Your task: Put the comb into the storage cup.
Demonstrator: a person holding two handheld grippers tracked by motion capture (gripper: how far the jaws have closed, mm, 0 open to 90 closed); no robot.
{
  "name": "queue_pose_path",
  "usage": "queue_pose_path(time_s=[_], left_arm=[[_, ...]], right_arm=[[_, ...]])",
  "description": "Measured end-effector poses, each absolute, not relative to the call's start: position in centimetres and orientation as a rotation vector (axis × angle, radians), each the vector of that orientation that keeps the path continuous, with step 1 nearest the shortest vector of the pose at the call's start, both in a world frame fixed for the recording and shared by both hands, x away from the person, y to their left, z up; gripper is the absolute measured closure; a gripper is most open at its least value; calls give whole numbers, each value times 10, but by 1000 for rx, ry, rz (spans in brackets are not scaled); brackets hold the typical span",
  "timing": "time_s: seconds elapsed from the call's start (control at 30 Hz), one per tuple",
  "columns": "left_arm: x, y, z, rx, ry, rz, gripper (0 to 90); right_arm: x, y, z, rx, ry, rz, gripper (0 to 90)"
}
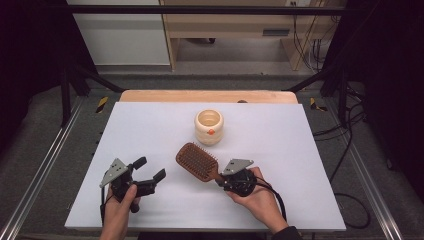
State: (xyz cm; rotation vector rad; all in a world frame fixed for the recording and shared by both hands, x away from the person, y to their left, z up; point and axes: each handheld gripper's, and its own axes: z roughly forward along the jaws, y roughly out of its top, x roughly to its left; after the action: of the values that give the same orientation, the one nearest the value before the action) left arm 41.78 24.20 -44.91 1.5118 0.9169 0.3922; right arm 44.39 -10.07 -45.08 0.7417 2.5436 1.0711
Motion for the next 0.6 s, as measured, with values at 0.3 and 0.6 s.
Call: queue_pose_path(time_s=[0.3, 0.6], left_arm=[[412, 221, -444, 1449, 868, 229, 40], [422, 207, -437, 1408, 885, 178, 55]], right_arm=[[441, -99, -446, 753, 2427, 1168, 726], [441, -97, -442, 753, 2359, 1232, 726]])
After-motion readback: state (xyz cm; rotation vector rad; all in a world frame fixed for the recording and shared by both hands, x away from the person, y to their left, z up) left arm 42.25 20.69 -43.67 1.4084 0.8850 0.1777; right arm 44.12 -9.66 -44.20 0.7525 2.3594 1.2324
